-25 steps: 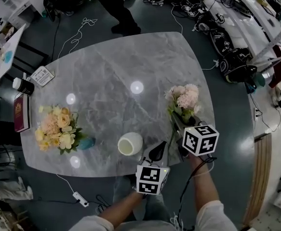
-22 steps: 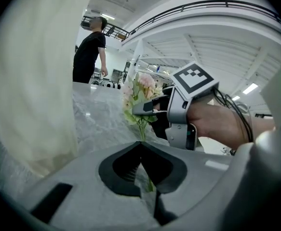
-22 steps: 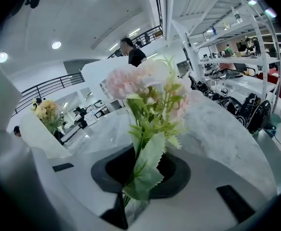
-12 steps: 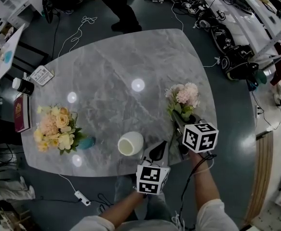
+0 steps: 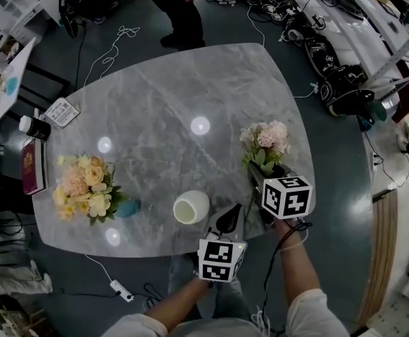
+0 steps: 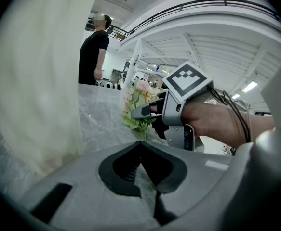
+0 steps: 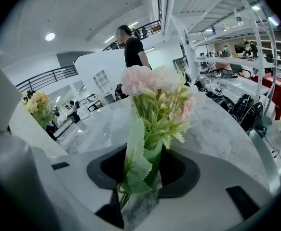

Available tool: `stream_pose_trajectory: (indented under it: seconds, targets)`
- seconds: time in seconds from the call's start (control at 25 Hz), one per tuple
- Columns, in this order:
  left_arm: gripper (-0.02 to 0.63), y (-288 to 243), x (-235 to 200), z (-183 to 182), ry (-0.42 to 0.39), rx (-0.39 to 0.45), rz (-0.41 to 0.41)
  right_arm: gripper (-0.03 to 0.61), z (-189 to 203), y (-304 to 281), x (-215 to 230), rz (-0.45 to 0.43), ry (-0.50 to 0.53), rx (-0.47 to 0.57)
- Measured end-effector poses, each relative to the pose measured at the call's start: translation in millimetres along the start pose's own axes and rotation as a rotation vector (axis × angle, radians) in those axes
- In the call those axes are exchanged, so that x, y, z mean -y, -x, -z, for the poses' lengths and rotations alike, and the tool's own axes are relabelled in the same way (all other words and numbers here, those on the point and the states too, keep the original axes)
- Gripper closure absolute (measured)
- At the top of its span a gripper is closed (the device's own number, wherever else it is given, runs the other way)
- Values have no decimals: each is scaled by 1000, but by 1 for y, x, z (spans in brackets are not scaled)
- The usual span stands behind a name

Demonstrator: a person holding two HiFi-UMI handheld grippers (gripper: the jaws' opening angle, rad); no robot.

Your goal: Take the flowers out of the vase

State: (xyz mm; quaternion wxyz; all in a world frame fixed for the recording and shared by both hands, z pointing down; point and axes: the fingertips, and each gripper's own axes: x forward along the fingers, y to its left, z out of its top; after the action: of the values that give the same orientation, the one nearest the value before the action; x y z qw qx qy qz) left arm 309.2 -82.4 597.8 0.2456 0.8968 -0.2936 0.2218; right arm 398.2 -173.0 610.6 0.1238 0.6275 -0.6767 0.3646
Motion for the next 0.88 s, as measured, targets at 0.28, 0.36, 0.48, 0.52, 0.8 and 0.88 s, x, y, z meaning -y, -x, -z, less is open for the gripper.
stream_pose_trajectory:
  seconds: [0.28,0.36,0.48,0.52,0.8,0.88]
  targets:
    - [606,12,3,-4,-29,-2,4,402,7,8,4,60,-28,-40]
    - [606,14,3,-5,-30,4,3,378,7,10,5,67,-47,-40]
    - [606,18,4,-6,-34,6,7,359,9,14,9,80,-73,-34]
    - [606,19,4,-6,-37,6,9,356,9,16,9,86,-76,-32]
    - [606,29,14,-4,-55,6,23,344,10,34,12,120,-86,-10]
    - [605,31,17,-4,-59,8,25,341,10,39,13,125,-92,-2]
